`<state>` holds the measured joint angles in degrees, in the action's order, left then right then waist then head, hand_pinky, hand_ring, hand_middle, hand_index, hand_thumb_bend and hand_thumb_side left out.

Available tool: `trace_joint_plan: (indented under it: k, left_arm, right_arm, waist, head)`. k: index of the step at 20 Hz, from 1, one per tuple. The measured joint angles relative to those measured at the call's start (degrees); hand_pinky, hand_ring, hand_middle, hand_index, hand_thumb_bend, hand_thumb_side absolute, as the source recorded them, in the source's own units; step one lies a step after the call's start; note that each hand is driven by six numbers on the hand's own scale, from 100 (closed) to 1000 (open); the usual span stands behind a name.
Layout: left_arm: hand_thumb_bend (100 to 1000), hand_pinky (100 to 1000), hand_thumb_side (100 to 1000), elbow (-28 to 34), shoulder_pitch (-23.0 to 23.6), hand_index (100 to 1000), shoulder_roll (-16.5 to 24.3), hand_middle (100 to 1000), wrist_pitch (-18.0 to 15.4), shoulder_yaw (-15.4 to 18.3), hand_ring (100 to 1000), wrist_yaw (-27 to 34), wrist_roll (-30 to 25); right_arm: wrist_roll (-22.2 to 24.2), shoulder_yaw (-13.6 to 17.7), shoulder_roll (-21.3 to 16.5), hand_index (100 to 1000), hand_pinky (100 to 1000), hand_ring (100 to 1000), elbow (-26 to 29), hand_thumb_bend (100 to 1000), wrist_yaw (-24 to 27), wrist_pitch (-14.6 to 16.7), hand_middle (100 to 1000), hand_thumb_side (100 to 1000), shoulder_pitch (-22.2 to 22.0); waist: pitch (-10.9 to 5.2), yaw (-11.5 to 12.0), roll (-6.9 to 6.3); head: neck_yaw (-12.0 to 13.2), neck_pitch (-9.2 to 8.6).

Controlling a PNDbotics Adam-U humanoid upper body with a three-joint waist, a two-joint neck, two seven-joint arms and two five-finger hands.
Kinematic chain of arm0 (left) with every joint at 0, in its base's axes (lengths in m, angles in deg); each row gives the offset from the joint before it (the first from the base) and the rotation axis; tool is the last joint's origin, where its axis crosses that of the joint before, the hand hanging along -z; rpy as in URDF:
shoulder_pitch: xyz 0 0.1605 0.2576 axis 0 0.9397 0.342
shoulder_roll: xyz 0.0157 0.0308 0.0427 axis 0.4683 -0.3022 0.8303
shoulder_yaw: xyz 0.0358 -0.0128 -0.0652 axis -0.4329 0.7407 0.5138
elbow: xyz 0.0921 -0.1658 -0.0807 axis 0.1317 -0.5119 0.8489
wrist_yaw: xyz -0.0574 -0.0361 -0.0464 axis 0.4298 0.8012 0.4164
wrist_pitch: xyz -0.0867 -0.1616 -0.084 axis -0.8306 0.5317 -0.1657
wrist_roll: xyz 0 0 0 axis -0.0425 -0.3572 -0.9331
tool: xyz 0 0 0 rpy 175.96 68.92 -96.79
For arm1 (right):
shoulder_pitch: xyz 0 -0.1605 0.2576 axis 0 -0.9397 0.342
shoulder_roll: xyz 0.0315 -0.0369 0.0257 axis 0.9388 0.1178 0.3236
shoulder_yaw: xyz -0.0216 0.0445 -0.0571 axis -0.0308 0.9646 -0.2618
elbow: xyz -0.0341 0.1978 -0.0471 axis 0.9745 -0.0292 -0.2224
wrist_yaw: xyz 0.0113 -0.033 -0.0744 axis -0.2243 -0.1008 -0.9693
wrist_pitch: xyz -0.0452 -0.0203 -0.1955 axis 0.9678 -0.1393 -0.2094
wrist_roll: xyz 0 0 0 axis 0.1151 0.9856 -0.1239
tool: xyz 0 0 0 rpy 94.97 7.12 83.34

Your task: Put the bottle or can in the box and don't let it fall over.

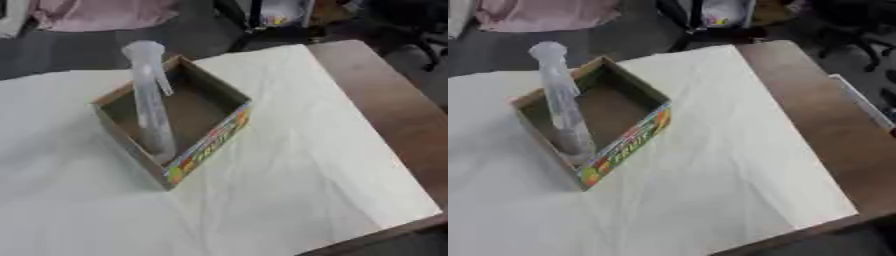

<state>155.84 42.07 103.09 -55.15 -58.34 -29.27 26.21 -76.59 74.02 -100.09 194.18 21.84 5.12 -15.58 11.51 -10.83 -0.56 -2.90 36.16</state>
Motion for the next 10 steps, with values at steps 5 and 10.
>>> trace_joint_plan:
  k: [5, 10]
  left_arm:
    - [100, 663, 684, 5.69, 7.85, 840, -4.43, 724, 0.41, 3.18, 399, -0.69, 6.79]
    - [100, 725, 700, 9.13, 13.59, 889, -10.24, 773, -0.33, 4.51, 460, -3.29, 11.44]
  right_arm:
    - [-0.26, 0.38, 0.0, 923, 1000, 1000, 0.0, 100, 0.32, 0.63, 990, 449, 0.03]
    - [-0.54, 0.69, 0.0, 922, 1000, 1000, 0.0, 100, 0.33, 1.05, 995, 444, 0.56]
  waist:
    - [0.19, 0.58, 0.79]
    - [1.02, 0.75, 0.99]
  head:
    - [-0.71, 0.05]
    - [-0.8, 0.15]
